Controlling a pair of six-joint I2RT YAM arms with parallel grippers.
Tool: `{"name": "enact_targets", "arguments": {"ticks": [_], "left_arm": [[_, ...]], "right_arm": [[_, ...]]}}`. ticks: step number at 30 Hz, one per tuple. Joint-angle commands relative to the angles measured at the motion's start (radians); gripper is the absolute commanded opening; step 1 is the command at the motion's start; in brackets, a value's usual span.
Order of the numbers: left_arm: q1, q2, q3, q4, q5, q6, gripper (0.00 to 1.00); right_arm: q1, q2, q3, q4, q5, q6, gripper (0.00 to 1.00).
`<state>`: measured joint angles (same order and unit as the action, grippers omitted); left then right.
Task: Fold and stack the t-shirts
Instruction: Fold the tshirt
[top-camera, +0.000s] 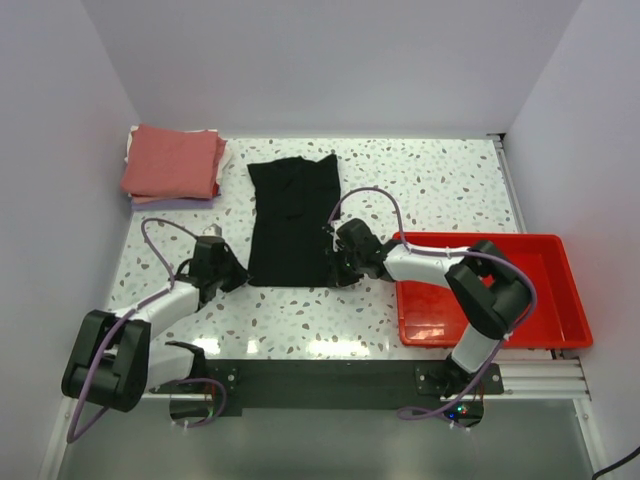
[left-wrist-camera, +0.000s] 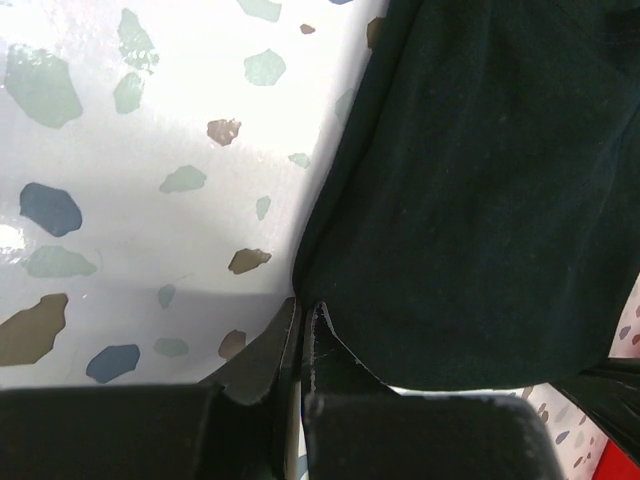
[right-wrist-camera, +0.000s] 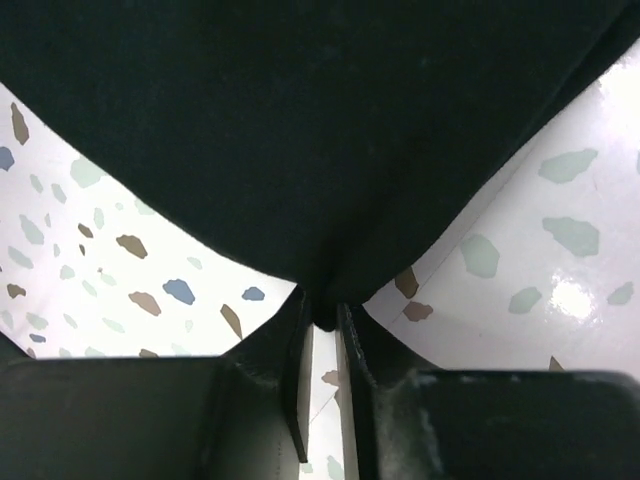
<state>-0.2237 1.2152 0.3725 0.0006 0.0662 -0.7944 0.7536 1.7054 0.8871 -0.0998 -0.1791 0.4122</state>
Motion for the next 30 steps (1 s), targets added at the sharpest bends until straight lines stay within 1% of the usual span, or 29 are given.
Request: {"name": "enact_targets", "arguments": {"ticks": [1, 2, 6, 7, 8, 9, 10, 12, 13, 14, 15, 16, 17, 19, 24, 25, 30], "left_arm": [[-0.002, -0.026, -0.009, -0.109, -0.031, -0.002, 0.00], [-0.002, -0.037, -0.001, -0.126, -0.029, -0.002, 0.00], [-0.002, -0.152, 0.005, -0.229, -0.034, -0.019, 0.00], [-0.002, -0.216, 0.005, -0.253, -0.039, -0.026, 0.00], [-0.003, -0.251, 0.012, -0.281, -0.045, -0.040, 0.00], [-0.002, -0.290, 0.017, -0.341, -0.051, -0.045, 0.00], [-0.003, -0.362, 0.025, -0.376, -0.061, -0.052, 0.00], [-0.002, -0.434, 0.054, -0.478, -0.086, -0.066, 0.00], [0.000, -0.469, 0.066, -0.513, -0.098, -0.072, 0.00], [-0.002, -0.538, 0.087, -0.540, -0.103, -0.081, 0.00], [-0.002, -0.572, 0.100, -0.591, -0.106, -0.086, 0.00], [-0.002, -0.630, 0.114, -0.615, -0.126, -0.095, 0.00], [-0.002, -0.655, 0.143, -0.637, -0.135, -0.101, 0.00], [0.000, -0.710, 0.175, -0.695, -0.163, -0.109, 0.00], [0.000, -0.756, 0.308, -0.804, -0.207, -0.127, 0.00], [0.000, -0.769, 0.336, -0.809, -0.209, -0.124, 0.00], [0.000, -0.780, 0.393, -0.811, -0.239, -0.118, 0.00]], "right_arm": [[0.004, 0.004, 0.007, 0.012, -0.028, 0.002, 0.06], [0.004, -0.012, 0.006, -0.007, -0.036, 0.005, 0.00], [0.004, -0.095, 0.000, -0.081, -0.091, 0.013, 0.00], [0.004, -0.134, -0.004, -0.092, -0.152, 0.017, 0.00], [0.004, -0.153, -0.008, -0.112, -0.180, 0.017, 0.00], [0.004, -0.176, -0.008, -0.157, -0.207, 0.019, 0.00], [0.004, -0.215, -0.008, -0.187, -0.245, 0.023, 0.00], [0.006, -0.251, 0.003, -0.283, -0.315, 0.017, 0.00], [0.007, -0.266, 0.010, -0.314, -0.350, 0.011, 0.00], [0.006, -0.298, 0.022, -0.346, -0.415, 0.007, 0.00], [0.007, -0.312, 0.032, -0.416, -0.436, 0.005, 0.00], [0.010, -0.329, 0.039, -0.448, -0.465, 0.004, 0.00], [0.010, -0.357, 0.049, -0.471, -0.529, 0.005, 0.00], [0.018, -0.385, 0.053, -0.514, -0.604, 0.029, 0.00], [0.055, -0.460, 0.044, -0.506, -0.770, 0.114, 0.00], [0.059, -0.469, 0.035, -0.497, -0.787, 0.150, 0.00], [0.064, -0.503, 0.036, -0.488, -0.818, 0.198, 0.00]]}}
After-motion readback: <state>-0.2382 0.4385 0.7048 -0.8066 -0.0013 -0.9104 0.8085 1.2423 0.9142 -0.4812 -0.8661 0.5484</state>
